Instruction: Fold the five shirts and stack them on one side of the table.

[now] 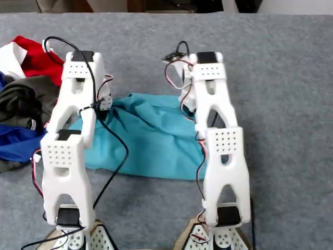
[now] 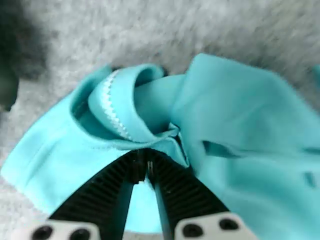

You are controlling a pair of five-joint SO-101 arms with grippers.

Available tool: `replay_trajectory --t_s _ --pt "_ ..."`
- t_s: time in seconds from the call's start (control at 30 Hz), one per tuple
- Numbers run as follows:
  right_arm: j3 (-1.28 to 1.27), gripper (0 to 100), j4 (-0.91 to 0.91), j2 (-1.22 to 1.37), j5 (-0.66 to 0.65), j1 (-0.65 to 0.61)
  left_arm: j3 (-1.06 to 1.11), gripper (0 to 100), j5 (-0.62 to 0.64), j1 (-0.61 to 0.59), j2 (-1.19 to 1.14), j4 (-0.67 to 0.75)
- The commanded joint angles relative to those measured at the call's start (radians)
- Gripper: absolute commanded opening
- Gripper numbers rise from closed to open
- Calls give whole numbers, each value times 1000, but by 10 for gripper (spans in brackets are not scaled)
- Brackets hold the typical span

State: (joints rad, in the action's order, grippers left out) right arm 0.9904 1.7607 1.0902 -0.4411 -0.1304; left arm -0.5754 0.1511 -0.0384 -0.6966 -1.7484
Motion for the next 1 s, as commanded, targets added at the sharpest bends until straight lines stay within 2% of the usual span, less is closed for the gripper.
replay_trajectory --t_s 0.0,0.1,0.3,0.67,0.8,0.97 --pt "-82 31 26 -119 9 61 63 19 -20 -12 113 -11" --pt "-225 31 26 -257 5 68 106 19 -69 -29 154 -11" --pt "-578 31 18 -538 -97 70 210 19 -169 -84 216 -11" --pt "-1207 31 -183 -843 -218 113 476 19 -292 -91 312 -9" --pt "-1354 33 -229 -905 -270 82 500 19 -328 -150 352 -9" --pt "-1422 58 -253 -974 -367 56 496 19 -396 -273 381 -9"
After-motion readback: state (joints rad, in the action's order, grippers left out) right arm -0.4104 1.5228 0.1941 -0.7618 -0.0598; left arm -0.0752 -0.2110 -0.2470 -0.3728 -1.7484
